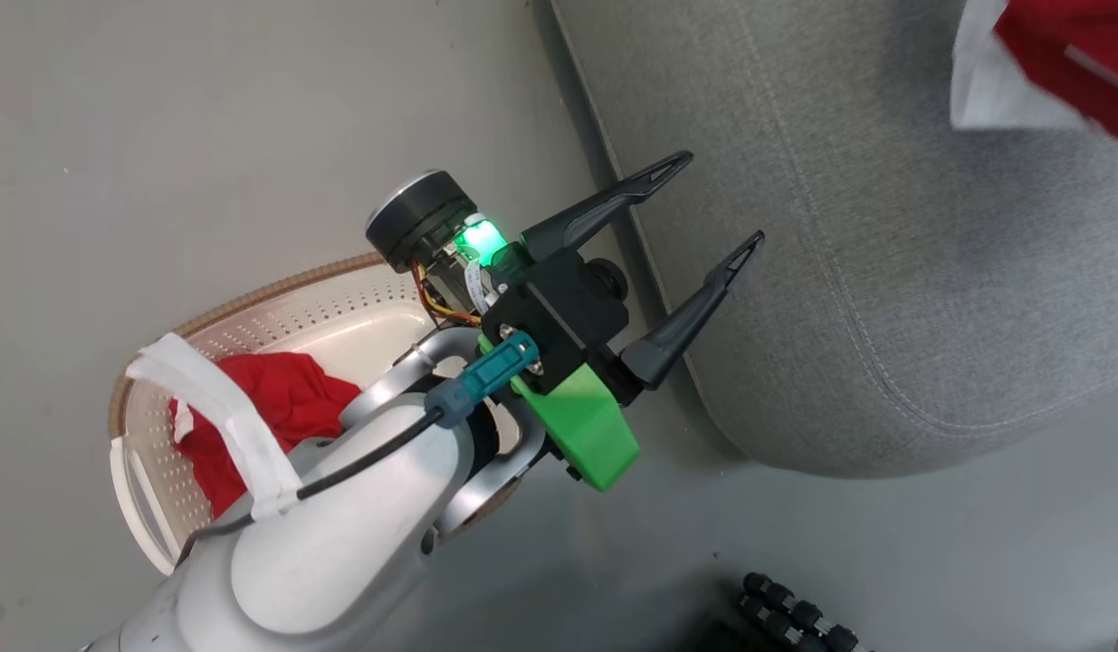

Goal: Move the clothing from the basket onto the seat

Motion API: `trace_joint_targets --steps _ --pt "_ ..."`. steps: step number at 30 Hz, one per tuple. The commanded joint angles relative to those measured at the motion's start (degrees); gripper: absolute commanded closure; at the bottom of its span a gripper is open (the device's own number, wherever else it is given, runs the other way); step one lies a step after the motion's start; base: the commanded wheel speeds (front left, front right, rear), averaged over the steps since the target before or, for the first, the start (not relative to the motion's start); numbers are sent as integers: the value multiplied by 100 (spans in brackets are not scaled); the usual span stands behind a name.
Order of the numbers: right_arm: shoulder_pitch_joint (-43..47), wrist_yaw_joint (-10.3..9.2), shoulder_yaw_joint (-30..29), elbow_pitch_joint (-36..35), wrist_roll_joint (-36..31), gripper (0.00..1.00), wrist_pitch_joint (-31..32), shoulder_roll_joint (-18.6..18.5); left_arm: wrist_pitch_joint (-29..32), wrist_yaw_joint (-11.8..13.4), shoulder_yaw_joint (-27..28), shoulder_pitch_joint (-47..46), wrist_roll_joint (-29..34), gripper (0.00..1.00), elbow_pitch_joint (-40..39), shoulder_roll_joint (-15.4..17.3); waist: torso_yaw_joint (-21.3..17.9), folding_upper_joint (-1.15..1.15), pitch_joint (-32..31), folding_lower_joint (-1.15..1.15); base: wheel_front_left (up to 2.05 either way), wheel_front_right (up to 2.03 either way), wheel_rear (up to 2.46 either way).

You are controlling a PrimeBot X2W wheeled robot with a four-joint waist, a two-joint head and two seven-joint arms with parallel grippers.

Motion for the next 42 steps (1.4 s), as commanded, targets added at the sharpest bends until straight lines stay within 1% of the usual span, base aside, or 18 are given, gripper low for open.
trace_joint_targets --steps 1,4,8,11,14,15,16,18,20,22,25,27,30,32,37,41,42 --pt "-240 -1 -118 137 -27 100 -17 -103 37 -29 -22 -178 19 0 -82 55 214 0 803 -1 0 0 0" --pt "-523 -1 -315 563 -134 100 -18 -206 63 -40 -67 -309 -3 0 -161 90 304 0 1018 -1 0 0 0" --pt "-657 -1 -479 1343 -452 100 -18 -258 5 -45 -70 -378 -38 0 -138 114 447 0 1198 -1 0 0 0" --pt "-659 -1 -662 1932 -680 100 -18 -146 -78 -29 -59 -299 -53 0 -61 161 547 0 1229 -1 0 0 0" --pt "-597 -1 -1023 2342 -889 100 -17 -12 -166 3 -61 -179 -81 0 3 181 617 0 1156 -1 0 0 0" --pt "-565 -1 -1233 2421 -1055 67 -18 37 -200 24 -46 -133 -105 0 20 188 639 0 1111 -1 0 0 0" --pt "-533 -1 -1364 2416 -1220 0 -18 89 -238 35 -34 -99 -119 0 50 194 658 0 1061 -1 0 0 0" --pt "-459 -1 -1555 2346 -1412 0 -18 311 -339 87 9 -21 -158 0 133 203 693 0 932 -1 0 0 0" --pt "-291 -1 -1594 2207 -1509 0 -17 485 -499 160 86 101 -193 0 234 188 717 0 752 -1 0 0 0" --pt "-43 -1 -1536 2038 -1583 0 -18 613 -716 222 157 228 -256 0 384 157 753 0 527 -1 0 0 0" --pt "401 -1 -1246 1794 -1534 0 -17 793 -1152 346 329 515 -449 0 697 66 843 0 96 -1 0 0 0" --pt "759 -1 -874 1679 -1462 0 -17 890 -1455 415 432 723 -571 0 914 20 913 0 -204 -1 0 0 0" --pt "1277 -3 -191 1566 -1325 0 -17 932 -1863 546 633 1076 -745 0 1272 -63 1078 0 -696 -1 0 0 0" --pt "1611 -3 299 1553 -1210 0 -18 972 -2022 640 800 1327 -912 0 1492 -156 1221 0 -1016 -1 0 0 0" --pt "2286 -4 1152 1524 -893 0 -18 1024 -2183 735 1290 1941 -1158 0 1954 -302 1629 0 -1768 -1 0 0 0" --pt "2714 -4 1650 1488 -731 0 -18 1040 -2181 628 1932 2521 -916 0 1904 -433 1952 0 -2359 -1 0 0 0" --pt "2834 -4 1760 1468 -691 0 -18 1047 -2181 610 2163 2733 -836 0 1865 -488 2022 0 -2515 -1 0 0 0"
